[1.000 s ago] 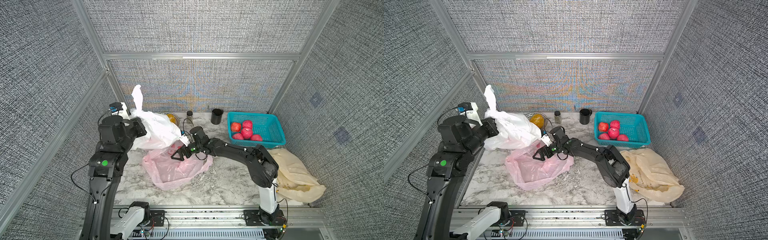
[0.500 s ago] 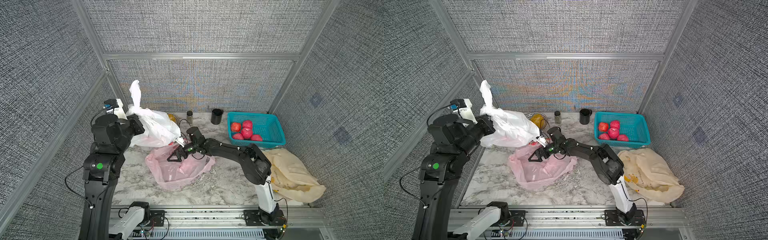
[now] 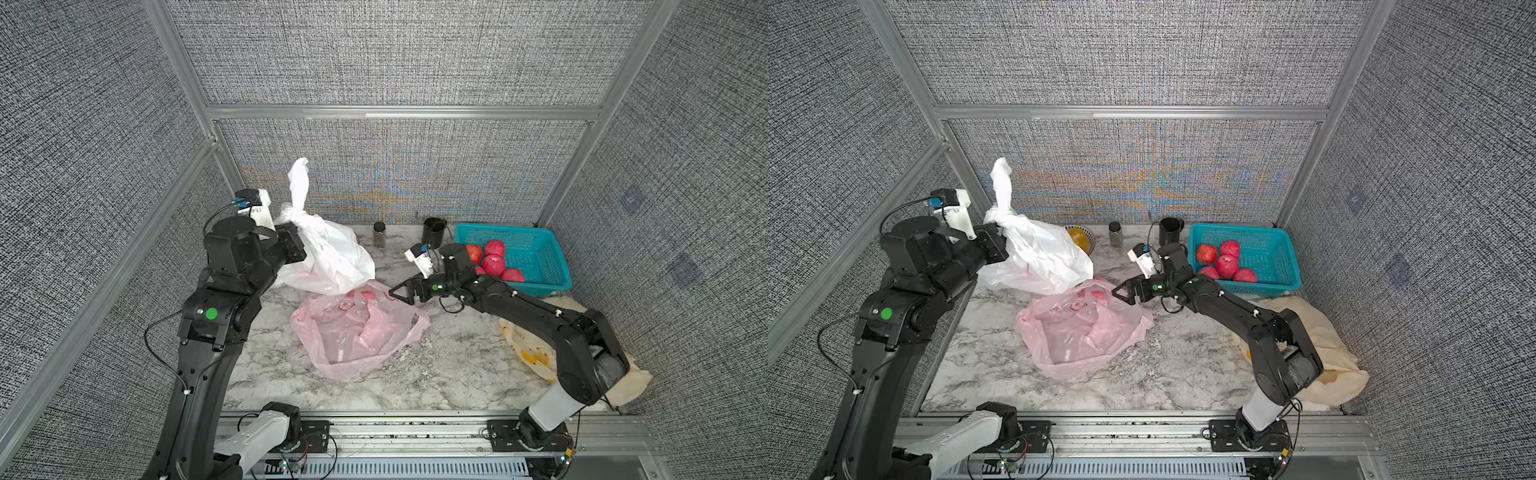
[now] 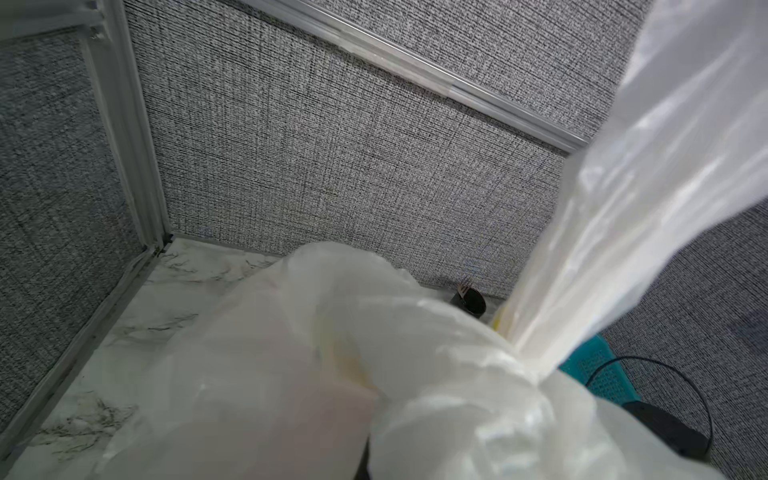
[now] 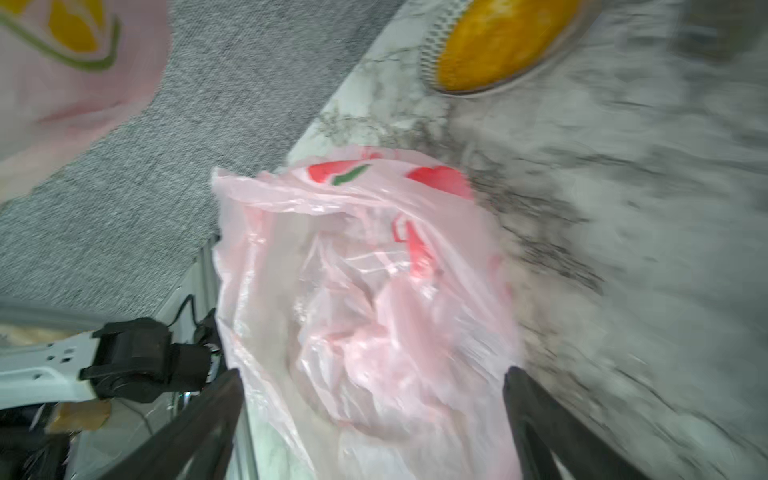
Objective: Untie the knot of a plastic bag & take out the apple
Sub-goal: Place the plastic bag at the center of the board.
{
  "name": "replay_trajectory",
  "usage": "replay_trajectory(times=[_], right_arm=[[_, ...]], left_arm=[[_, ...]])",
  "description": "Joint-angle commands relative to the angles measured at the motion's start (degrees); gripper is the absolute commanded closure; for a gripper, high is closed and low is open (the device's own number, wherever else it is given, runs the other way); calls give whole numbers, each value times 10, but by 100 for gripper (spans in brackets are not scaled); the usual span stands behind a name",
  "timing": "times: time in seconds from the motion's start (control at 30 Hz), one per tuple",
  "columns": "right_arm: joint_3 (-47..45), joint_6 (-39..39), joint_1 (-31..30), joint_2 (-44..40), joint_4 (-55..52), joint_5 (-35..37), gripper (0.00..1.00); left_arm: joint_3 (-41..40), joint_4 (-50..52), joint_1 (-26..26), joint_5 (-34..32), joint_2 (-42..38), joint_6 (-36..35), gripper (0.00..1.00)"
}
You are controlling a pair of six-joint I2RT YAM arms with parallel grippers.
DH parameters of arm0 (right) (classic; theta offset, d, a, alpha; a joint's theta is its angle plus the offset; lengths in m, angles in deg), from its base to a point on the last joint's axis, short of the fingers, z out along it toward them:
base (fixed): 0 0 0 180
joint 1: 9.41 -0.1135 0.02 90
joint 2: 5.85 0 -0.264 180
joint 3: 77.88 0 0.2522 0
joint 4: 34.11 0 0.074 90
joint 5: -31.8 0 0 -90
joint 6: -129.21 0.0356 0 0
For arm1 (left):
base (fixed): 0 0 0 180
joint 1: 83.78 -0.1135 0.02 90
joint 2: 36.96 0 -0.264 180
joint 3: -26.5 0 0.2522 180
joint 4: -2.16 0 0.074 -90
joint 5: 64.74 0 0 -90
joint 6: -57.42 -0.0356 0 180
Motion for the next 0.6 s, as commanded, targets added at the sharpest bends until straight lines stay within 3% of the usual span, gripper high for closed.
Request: replay_trajectory(times=[0.0, 0.27, 0.57], right_arm=[[-31, 10, 36, -55, -17, 86, 2], [-99, 29, 117, -200, -30, 217, 2], [-143, 30, 155, -270, -41, 228, 2]], left_arm=[[3, -42, 49, -17, 27, -7, 100], [6, -140, 182, -1, 159, 9, 100], [7, -263, 249, 74, 319, 53, 100]])
